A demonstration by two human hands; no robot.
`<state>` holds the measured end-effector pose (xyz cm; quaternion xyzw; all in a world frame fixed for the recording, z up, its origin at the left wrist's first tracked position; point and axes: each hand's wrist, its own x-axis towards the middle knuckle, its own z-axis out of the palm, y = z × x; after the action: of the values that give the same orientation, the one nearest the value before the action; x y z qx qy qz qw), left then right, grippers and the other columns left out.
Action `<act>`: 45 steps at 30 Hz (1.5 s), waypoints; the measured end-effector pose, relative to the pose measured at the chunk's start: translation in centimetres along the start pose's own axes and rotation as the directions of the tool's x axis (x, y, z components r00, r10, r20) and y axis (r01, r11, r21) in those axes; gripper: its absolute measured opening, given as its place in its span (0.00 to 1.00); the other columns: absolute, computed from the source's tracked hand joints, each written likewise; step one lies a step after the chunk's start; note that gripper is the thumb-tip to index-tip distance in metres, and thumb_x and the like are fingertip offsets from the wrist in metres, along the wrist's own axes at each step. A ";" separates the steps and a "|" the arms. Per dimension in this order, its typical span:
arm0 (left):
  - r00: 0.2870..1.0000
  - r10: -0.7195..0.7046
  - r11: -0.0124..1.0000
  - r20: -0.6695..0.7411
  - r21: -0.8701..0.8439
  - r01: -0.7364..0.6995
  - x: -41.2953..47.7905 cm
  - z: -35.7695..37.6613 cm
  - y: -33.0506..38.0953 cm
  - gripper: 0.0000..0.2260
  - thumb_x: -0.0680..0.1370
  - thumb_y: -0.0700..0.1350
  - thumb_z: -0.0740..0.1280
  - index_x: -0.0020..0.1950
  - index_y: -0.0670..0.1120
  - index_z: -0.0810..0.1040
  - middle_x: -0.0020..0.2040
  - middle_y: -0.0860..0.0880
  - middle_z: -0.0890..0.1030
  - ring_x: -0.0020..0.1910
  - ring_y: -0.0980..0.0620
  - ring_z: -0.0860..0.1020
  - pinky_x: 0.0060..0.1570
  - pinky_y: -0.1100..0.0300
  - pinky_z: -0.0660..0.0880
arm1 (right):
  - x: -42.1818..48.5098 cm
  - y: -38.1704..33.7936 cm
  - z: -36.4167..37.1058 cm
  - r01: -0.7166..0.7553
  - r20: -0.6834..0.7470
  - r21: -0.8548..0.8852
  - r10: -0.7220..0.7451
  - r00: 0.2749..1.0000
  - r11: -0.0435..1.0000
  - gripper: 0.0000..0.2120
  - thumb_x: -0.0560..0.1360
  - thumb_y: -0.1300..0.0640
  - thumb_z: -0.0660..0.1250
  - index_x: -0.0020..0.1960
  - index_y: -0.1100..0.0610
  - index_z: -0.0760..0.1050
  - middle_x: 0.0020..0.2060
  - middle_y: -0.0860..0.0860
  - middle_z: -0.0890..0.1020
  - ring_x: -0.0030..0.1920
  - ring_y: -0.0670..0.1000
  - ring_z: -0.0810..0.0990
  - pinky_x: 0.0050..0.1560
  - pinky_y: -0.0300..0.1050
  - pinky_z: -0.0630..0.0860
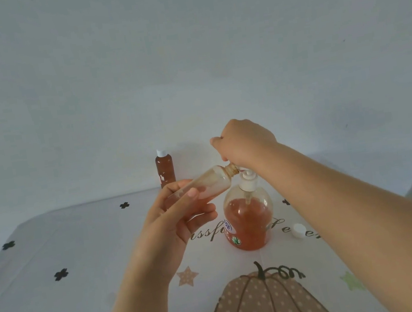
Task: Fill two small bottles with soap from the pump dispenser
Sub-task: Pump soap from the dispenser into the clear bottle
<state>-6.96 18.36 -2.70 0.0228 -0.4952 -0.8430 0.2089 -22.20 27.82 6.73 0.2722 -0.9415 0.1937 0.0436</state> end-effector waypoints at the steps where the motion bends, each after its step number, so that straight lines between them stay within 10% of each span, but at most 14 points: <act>1: 1.000 -0.003 1.000 0.004 0.000 0.003 0.0 -0.1 -0.1 0.18 0.73 0.41 0.68 0.61 0.37 0.73 0.57 0.32 0.81 0.40 0.44 0.83 0.41 0.56 0.81 | 0.0 0.0 0.0 0.001 0.017 -0.014 -0.001 1.000 1.000 0.15 0.80 0.53 0.58 0.48 0.58 0.82 0.35 0.51 0.80 0.34 0.53 0.76 0.34 0.42 0.67; 29: 1.000 0.025 1.000 0.016 0.008 -0.026 0.0 0.0 -0.2 0.17 0.73 0.40 0.69 0.60 0.38 0.73 0.56 0.34 0.82 0.40 0.46 0.83 0.42 0.56 0.81 | 0.1 0.3 0.1 0.015 -0.047 0.048 -0.013 0.999 0.999 0.18 0.81 0.49 0.58 0.48 0.58 0.82 0.41 0.53 0.86 0.44 0.57 0.84 0.44 0.46 0.76; 45: 1.000 0.004 1.000 -0.007 0.020 -0.004 0.3 -0.4 -0.2 0.17 0.72 0.41 0.69 0.59 0.38 0.74 0.57 0.31 0.80 0.40 0.44 0.83 0.41 0.56 0.81 | 0.6 0.3 0.6 -0.017 0.010 0.034 0.016 1.000 0.999 0.15 0.79 0.52 0.60 0.47 0.57 0.83 0.39 0.51 0.84 0.35 0.53 0.78 0.33 0.41 0.67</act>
<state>-7.22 18.05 -3.04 0.0269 -0.5027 -0.8376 0.2120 -22.81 27.49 6.17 0.2662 -0.9405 0.2088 0.0325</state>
